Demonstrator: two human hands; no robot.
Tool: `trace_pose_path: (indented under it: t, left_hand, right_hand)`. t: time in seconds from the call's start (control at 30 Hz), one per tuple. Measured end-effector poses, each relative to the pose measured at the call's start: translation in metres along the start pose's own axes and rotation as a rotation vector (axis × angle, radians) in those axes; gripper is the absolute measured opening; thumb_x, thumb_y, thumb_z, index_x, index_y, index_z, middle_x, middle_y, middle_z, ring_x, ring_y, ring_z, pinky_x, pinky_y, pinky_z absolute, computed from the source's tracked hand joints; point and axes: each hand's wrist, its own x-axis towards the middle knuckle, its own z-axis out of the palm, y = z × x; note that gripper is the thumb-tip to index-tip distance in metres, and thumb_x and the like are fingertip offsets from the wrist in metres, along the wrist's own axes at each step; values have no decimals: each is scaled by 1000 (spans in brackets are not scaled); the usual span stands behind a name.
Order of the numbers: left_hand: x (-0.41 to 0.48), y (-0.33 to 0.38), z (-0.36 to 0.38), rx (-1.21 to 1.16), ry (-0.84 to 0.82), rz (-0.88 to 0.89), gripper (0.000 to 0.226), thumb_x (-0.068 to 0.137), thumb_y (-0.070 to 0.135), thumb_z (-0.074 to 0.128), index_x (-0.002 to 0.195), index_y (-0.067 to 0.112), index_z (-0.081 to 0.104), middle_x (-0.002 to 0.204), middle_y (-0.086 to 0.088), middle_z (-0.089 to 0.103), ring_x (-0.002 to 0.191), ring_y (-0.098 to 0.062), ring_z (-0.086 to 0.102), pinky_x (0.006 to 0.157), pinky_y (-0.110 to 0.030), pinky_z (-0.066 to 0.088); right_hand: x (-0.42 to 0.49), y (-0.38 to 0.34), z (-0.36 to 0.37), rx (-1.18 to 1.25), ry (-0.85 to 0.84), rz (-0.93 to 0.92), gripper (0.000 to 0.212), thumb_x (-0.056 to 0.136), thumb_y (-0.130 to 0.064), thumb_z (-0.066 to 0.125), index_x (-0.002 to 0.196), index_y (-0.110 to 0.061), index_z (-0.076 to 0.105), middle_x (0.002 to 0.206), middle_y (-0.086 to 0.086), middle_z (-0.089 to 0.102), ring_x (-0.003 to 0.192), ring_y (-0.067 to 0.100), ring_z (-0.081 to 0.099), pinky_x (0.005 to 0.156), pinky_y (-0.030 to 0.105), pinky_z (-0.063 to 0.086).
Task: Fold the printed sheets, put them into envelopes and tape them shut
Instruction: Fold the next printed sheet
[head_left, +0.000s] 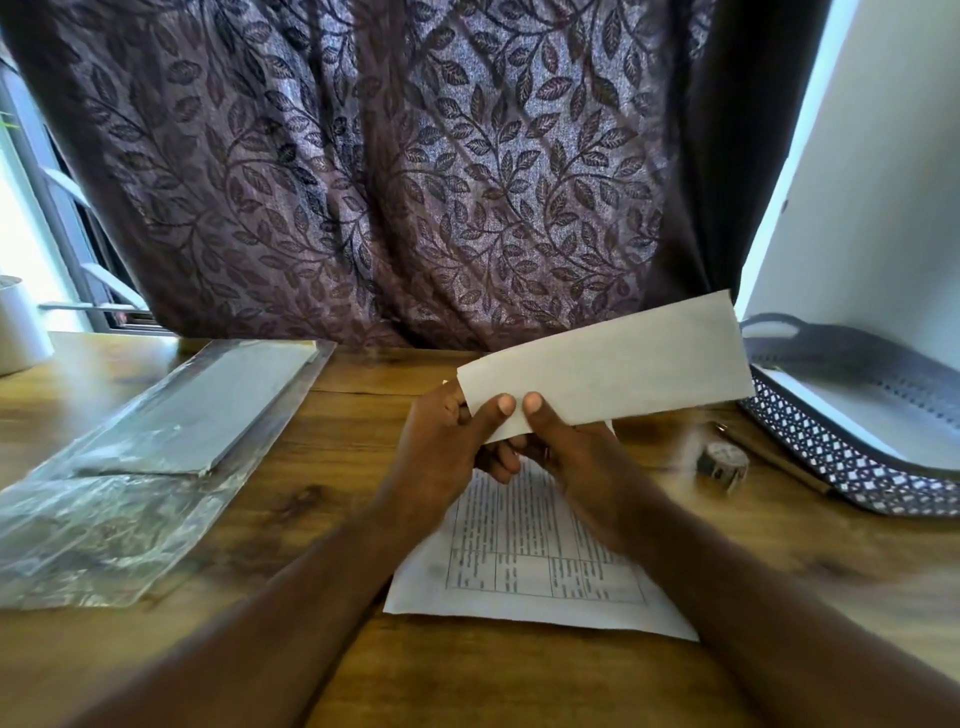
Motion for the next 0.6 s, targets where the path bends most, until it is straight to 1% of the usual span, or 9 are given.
trace_pose_path:
  t: [0.07, 0.13, 0.2, 0.33, 0.4, 0.47, 0.53, 0.6]
  left_hand:
    - [1, 1, -2, 12, 2, 1, 24, 100, 15, 57, 122, 11, 63, 73, -13, 72, 52, -19, 64, 48, -26, 55]
    - [4, 0, -6, 27, 13, -21, 25, 100, 14, 57, 123, 5, 63, 71, -11, 72, 51, -18, 64, 48, -26, 55]
    - [7, -1, -11, 28, 22, -38, 26, 100, 14, 57, 124, 6, 62, 71, -11, 72, 51, -18, 64, 48, -26, 55]
    - [11, -3, -18, 38, 29, -72, 25, 100, 13, 57, 124, 8, 62, 71, -11, 71, 51, -18, 64, 47, -26, 54]
    - [13, -4, -19, 43, 21, -93, 24, 100, 13, 58, 122, 7, 63, 70, -11, 71, 50, -18, 64, 47, -26, 54]
    - [14, -4, -20, 41, 15, -104, 22, 100, 13, 58, 120, 7, 63, 69, -11, 71, 49, -17, 64, 47, -25, 54]
    - [14, -4, -20, 29, 11, -114, 19, 100, 13, 58, 117, 8, 64, 69, -12, 71, 49, -17, 64, 47, -24, 54]
    - [13, -4, -21, 24, 2, -117, 18, 100, 13, 57, 116, 9, 64, 71, -13, 71, 50, -18, 64, 47, -24, 54]
  right_hand:
    - [1, -1, -3, 89, 40, 10, 46, 98, -36, 53, 141, -19, 50, 127, 7, 69, 117, 23, 66, 104, 46, 51]
    - [3, -4, -10, 177, 91, 14, 46, 99, -31, 53, 143, -19, 47, 130, 7, 67, 119, 23, 66, 102, 44, 52]
    - [6, -8, -21, 246, 175, 15, 43, 100, -26, 53, 142, -20, 46, 131, 6, 67, 118, 23, 66, 98, 43, 55]
    - [11, -13, -45, 359, 289, 37, 29, 101, -24, 53, 130, -20, 54, 122, 10, 71, 112, 30, 69, 98, 51, 53]
    - [11, -15, -55, 453, 309, 60, 30, 102, -23, 51, 131, -15, 54, 121, 15, 71, 112, 34, 69, 95, 53, 54]
    - [11, -18, -62, 518, 321, 78, 28, 104, -24, 49, 127, -10, 56, 115, 17, 73, 110, 34, 70, 91, 52, 58]
    - [11, -18, -65, 550, 321, 95, 28, 105, -27, 46, 123, -9, 57, 113, 17, 74, 106, 33, 71, 88, 51, 59]
    - [12, -17, -66, 546, 327, 111, 31, 106, -31, 44, 123, -10, 57, 113, 17, 74, 105, 33, 72, 86, 51, 60]
